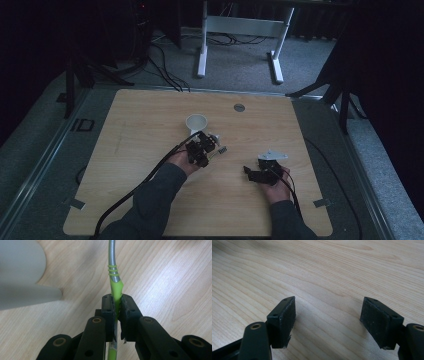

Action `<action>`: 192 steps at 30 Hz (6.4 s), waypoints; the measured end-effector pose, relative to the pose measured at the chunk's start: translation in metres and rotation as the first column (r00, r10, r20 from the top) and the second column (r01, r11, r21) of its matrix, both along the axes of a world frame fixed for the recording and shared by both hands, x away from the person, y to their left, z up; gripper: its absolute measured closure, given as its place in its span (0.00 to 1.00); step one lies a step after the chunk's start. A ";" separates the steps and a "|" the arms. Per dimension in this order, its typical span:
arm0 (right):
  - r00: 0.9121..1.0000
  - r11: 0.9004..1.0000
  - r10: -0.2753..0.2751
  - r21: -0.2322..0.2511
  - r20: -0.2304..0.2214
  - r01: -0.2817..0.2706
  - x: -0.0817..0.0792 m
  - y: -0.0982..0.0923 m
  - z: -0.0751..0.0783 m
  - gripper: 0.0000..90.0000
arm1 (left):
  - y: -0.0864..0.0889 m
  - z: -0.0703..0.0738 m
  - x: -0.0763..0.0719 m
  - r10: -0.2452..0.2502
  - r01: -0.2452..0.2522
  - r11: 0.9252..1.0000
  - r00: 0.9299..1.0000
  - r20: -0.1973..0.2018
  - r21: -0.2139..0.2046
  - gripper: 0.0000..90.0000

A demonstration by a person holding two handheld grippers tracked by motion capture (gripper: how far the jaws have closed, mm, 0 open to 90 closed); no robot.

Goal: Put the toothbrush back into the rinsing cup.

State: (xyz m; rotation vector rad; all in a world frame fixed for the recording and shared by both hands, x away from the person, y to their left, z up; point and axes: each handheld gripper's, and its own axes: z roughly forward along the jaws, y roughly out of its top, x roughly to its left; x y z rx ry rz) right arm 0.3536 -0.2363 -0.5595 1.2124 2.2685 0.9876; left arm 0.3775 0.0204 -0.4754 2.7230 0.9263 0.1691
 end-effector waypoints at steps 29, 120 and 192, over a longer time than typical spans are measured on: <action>1.000 1.000 0.000 0.000 0.000 0.000 0.000 0.000 0.000 0.31 | 0.011 0.019 -0.004 -0.004 0.018 0.991 0.994 0.108 -0.136 0.92; 1.000 1.000 0.001 0.000 0.000 -0.001 0.000 0.000 0.000 0.31 | 0.029 0.050 -0.010 0.062 0.118 0.884 0.930 0.362 -0.453 0.92; 1.000 1.000 0.001 0.001 0.000 -0.001 0.000 0.000 0.000 0.31 | 0.064 0.058 -0.006 0.330 0.084 0.752 0.810 0.485 -0.654 0.92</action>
